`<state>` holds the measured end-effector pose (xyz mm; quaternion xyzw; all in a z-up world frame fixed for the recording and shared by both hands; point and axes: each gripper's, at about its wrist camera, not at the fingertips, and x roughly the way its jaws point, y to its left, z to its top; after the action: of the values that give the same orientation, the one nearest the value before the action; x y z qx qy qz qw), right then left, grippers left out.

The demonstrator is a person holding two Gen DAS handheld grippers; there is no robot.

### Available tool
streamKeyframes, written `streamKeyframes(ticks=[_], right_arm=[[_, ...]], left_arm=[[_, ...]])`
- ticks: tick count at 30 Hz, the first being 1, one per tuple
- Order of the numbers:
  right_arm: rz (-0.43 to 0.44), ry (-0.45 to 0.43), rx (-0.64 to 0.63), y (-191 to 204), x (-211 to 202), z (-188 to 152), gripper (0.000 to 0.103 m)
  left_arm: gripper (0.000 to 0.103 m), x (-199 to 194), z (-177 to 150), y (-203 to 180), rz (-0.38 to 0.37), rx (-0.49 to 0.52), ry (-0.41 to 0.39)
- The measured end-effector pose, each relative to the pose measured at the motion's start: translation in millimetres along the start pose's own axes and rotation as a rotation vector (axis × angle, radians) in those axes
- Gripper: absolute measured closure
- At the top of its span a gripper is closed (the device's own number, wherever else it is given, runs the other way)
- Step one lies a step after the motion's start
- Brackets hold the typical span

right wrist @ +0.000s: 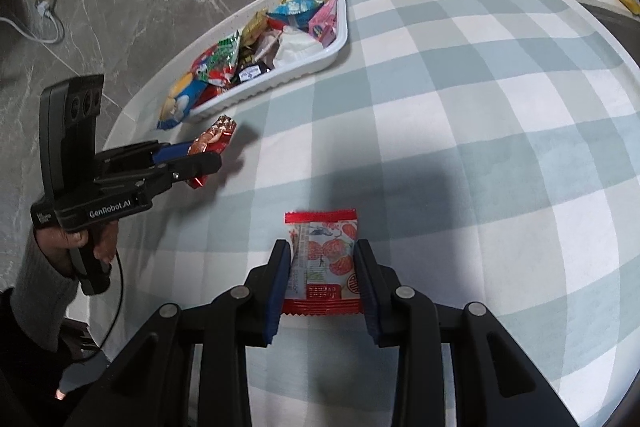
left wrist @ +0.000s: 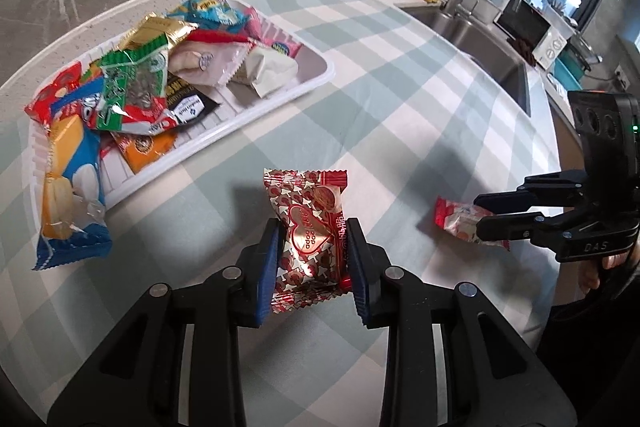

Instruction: Organize snacks

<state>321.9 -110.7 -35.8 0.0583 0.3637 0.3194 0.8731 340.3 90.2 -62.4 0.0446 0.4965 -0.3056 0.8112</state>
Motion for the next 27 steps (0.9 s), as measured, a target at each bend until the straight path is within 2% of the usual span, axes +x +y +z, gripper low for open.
streamKeyframes(ticks=[4,5,6,12,13,15,16,17,24,27], right_arm=[[0.027,-0.009,0.022,-1,-3,4,0.068],[0.033,-0.012,0.024,-1,-4,5,0.087],[0.046,-0.006,0.028,-1,-4,6,0.092],[0.047,0.016,0.013,0,0,9,0.093],[0.038,0.026,0.005,1,2,8,0.091],[0.0,0.035,-0.02,5,3,6,0.079],[-0.022,0.037,-0.029,6,3,4,0.058],[-0.029,0.041,-0.036,8,4,2,0.05],[-0.084,0.097,-0.12,24,19,-9,0.05],[-0.127,0.095,-0.157,30,23,-9,0.05]], left_arm=[[0.074,-8,3,-2,-0.001,-0.001,-0.016],[0.074,-10,4,-2,-0.001,0.0,-0.02],[0.074,-12,6,-2,0.002,0.001,-0.024],[0.074,-15,7,-4,0.005,0.003,-0.03],[0.074,-15,6,-4,0.005,0.002,-0.03],[0.074,-14,5,-3,0.006,-0.003,-0.031],[0.074,-14,5,-3,0.008,-0.003,-0.032],[0.074,-14,4,-3,0.009,-0.004,-0.032],[0.074,-12,3,-3,0.008,-0.013,-0.033],[0.074,-11,4,-3,0.007,-0.013,-0.035]])
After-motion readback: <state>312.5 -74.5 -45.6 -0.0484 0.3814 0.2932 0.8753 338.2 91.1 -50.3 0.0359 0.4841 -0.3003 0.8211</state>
